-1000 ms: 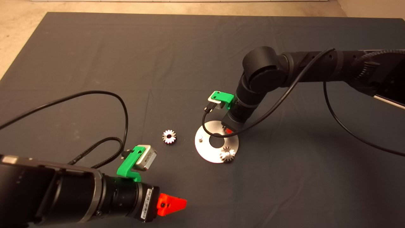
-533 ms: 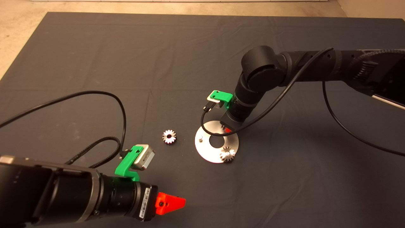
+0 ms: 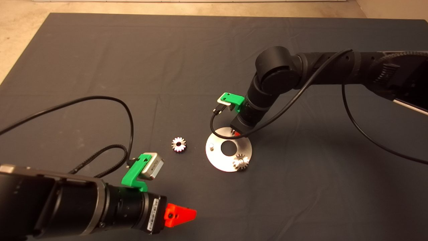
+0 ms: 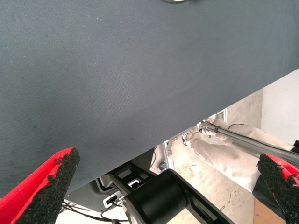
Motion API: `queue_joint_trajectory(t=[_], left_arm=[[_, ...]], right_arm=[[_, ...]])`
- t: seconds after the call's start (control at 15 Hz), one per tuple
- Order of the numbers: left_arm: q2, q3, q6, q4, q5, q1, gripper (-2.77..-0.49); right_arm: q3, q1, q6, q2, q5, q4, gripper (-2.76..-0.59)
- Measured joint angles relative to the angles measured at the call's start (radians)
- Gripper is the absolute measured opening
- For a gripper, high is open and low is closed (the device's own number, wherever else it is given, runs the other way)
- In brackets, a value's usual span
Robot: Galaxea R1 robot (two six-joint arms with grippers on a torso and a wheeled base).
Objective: Install three planetary gears onto the carrier pins
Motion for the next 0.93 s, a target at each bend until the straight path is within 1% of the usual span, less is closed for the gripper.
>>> queue_joint_trajectory(t=[0.13, 0.33, 0.47, 0.6, 0.93], left_arm=[[-0.005, 0.0, 0.0, 0.0, -0.012, 0.0, -0.5], [-0.007, 0.0, 0.0, 0.0, -0.014, 0.0, -0.5], [-0.007, 0.0, 0.0, 0.0, -0.026, 0.0, -0.5], [-0.013, 0.0, 0.0, 0.0, -0.027, 0.0, -0.5], [-0.024, 0.0, 0.0, 0.0, -0.029, 0.0, -0.5]], right_arm=[[0.0, 0.0, 0.0, 0.0, 0.001, 0.0, -2.42], [0.0, 0.0, 0.0, 0.0, 0.0, -0.001, -2.42], [0.0, 0.0, 0.0, -0.002, 0.001, -0.001, -2.42], [0.0, 0.0, 0.0, -0.002, 0.005, -0.001, -2.42], [0.001, 0.0, 0.0, -0.002, 0.004, -0.001, -2.42]])
